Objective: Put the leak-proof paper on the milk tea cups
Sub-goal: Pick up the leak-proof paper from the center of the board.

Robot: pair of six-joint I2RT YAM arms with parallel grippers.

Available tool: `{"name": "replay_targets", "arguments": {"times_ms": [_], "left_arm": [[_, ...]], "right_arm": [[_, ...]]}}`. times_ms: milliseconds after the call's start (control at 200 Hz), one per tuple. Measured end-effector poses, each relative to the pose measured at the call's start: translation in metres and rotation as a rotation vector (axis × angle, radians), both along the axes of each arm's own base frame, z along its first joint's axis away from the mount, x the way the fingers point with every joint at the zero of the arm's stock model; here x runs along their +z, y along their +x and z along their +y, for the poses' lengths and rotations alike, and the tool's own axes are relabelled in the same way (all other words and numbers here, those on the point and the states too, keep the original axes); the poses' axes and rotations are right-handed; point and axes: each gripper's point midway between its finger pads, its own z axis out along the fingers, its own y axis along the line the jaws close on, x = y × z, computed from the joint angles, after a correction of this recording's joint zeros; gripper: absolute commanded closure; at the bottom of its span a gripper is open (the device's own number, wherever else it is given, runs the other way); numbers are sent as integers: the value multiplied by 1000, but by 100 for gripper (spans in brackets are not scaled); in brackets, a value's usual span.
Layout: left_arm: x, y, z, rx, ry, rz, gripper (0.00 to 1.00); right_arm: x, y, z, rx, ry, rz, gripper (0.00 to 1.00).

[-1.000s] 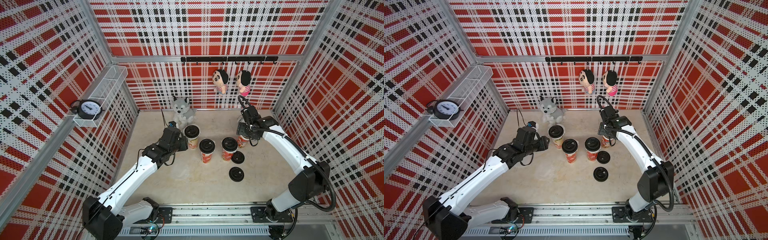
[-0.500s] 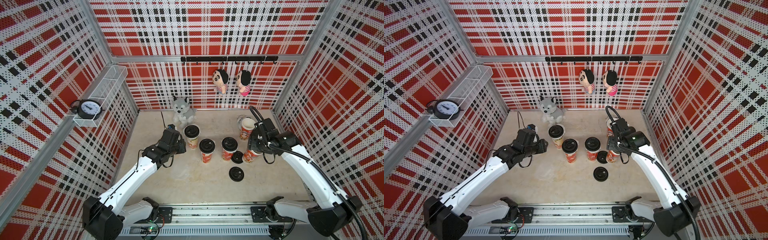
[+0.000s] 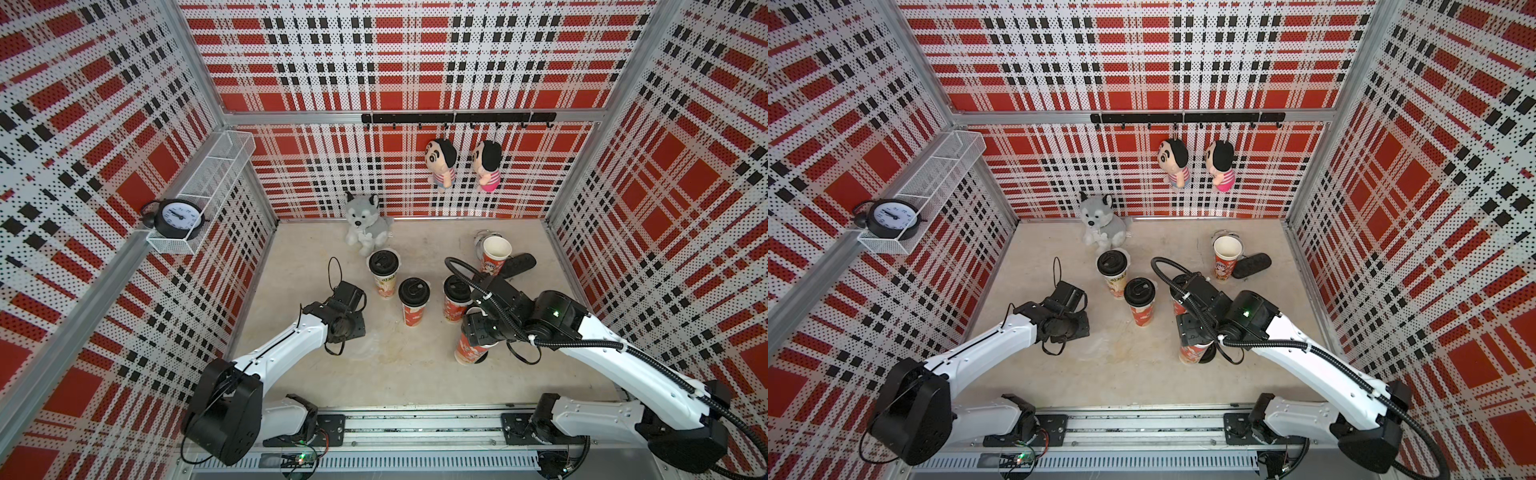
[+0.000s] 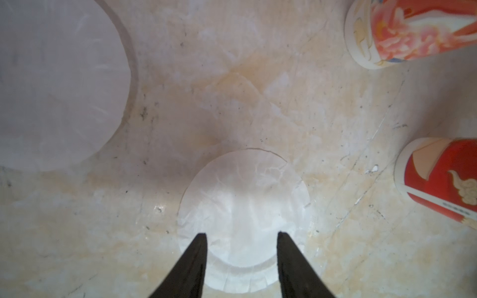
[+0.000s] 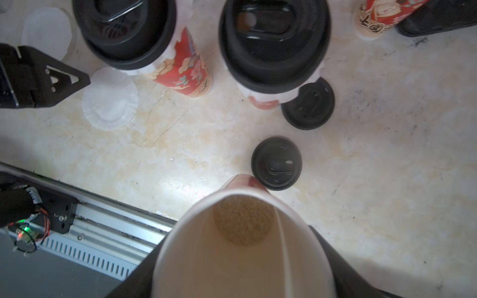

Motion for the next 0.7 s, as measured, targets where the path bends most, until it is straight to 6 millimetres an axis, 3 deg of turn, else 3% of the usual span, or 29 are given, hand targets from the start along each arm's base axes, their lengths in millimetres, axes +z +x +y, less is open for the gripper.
{"name": "replay_targets", "arguments": {"times_ms": [346,701], "left_arm": [[-34,-34,23,116,73,137,51],[-50,-36,29,164,108,180,53]], "right_arm": [[-2,2,30,94,38,-27,26],[-7,4,45,176,38,-27,26]]}}
